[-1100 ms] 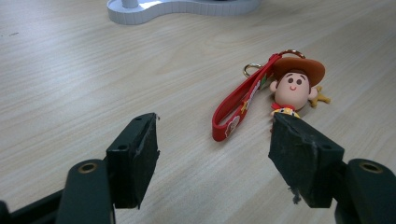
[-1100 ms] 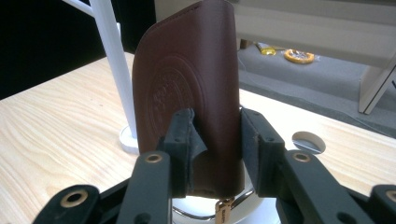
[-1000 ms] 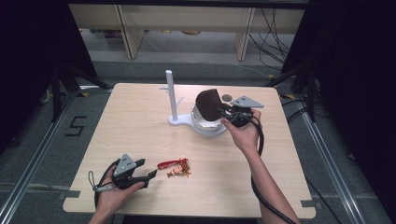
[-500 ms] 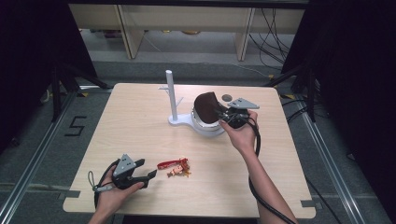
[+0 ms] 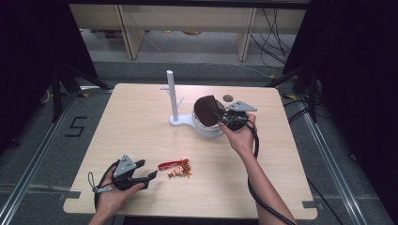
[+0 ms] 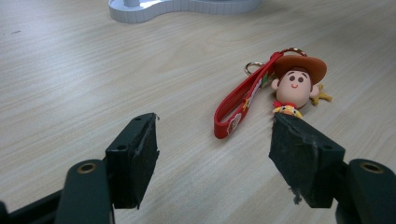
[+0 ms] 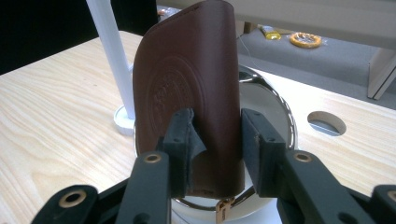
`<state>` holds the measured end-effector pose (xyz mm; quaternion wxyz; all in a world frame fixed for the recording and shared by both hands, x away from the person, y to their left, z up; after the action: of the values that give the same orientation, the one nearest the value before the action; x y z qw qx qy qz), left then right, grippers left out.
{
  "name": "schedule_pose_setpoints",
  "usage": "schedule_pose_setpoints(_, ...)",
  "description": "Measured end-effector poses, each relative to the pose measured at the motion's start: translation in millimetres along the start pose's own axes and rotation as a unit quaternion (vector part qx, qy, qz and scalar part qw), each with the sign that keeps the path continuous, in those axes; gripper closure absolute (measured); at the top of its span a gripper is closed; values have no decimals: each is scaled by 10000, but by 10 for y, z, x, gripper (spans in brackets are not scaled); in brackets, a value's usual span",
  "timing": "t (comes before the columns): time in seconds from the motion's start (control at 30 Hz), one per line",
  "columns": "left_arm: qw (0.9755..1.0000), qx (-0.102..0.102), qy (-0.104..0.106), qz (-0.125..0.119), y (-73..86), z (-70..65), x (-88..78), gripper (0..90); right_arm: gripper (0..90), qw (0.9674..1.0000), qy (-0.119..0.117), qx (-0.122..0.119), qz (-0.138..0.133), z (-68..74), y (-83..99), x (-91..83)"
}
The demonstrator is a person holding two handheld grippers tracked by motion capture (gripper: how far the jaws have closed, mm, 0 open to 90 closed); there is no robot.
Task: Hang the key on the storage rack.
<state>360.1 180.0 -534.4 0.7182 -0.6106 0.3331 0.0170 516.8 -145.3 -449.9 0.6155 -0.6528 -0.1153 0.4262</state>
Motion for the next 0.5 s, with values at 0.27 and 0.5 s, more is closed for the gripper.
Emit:
schedule_pose_setpoints(0.27,10000,1,9,-15,4,6,1,314,657,10000,20,77,-28,-1,20,33)
schedule_pose_setpoints(0.5,10000,-28,10,-34,4,3,1,314,650,9999,111,18,-49,-31,46,62)
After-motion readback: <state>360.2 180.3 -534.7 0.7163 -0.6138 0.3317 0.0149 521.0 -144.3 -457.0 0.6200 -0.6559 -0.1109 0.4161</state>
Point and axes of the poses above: each handheld gripper's, and its own axes: x roughly forward along the jaws, y roughly out of its underside, z roughly to its left, the point moved 4 cm from there along x, roughly forward along the jaws, and after that the axes turned 13 degrees about -y, right-handed, at the moved point
